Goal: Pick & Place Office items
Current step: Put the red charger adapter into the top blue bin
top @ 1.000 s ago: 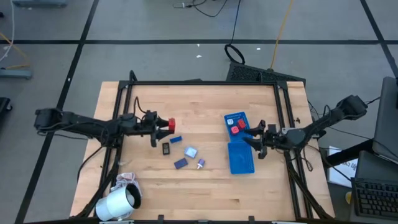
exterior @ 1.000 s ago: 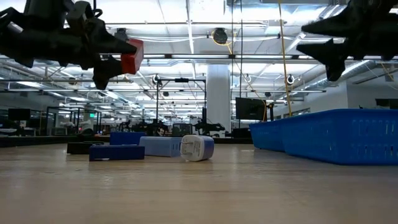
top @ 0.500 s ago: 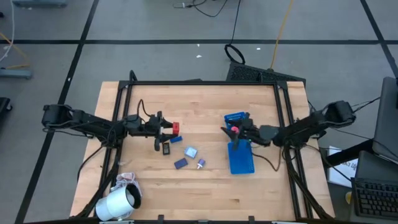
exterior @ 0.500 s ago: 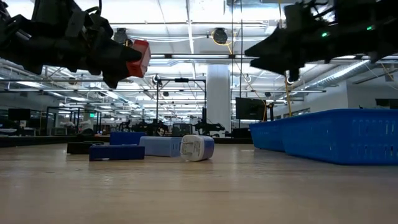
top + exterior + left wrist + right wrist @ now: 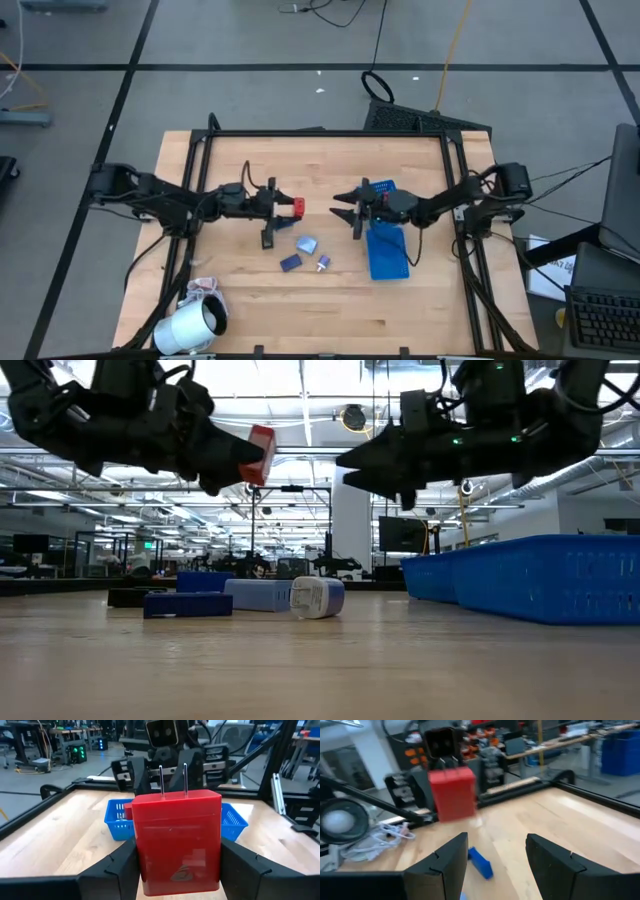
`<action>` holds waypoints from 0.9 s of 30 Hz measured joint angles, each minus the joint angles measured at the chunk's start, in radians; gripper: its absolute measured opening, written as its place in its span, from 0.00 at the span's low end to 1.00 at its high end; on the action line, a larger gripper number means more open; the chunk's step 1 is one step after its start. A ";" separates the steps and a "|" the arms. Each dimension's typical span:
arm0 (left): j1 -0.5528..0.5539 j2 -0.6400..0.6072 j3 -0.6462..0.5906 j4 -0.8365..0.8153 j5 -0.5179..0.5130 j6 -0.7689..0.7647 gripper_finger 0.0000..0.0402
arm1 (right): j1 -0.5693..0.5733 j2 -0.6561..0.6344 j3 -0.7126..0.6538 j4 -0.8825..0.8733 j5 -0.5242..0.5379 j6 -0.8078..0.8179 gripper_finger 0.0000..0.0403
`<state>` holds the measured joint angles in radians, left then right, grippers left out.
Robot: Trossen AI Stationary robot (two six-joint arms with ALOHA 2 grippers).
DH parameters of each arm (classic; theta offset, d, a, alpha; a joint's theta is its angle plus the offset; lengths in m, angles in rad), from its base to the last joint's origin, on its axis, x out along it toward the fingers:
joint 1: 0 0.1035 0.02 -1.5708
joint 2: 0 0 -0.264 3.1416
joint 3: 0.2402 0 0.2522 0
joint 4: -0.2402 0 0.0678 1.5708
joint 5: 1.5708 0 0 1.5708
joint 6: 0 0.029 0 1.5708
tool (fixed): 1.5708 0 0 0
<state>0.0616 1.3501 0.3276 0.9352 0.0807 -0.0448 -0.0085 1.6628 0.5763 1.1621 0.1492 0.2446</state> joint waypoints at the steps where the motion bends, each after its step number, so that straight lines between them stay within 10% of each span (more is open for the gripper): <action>1: 0.003 0.018 0.012 0.000 0.001 0.001 0.53 | -0.003 0.011 0.012 0.005 -0.018 -0.002 0.47; 13: 0.006 0.118 0.141 -0.222 0.233 -0.219 0.53 | 0.013 0.025 0.058 -0.019 -0.129 -0.380 0.49; 27: 0.014 0.118 0.284 -0.533 0.611 -0.328 0.53 | 0.099 -0.053 0.322 -0.673 -0.169 -0.695 0.70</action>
<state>0.0755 1.4677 0.6117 0.4018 0.6921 -0.3731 0.0903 1.6100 0.8984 0.4896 -0.0194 -0.4505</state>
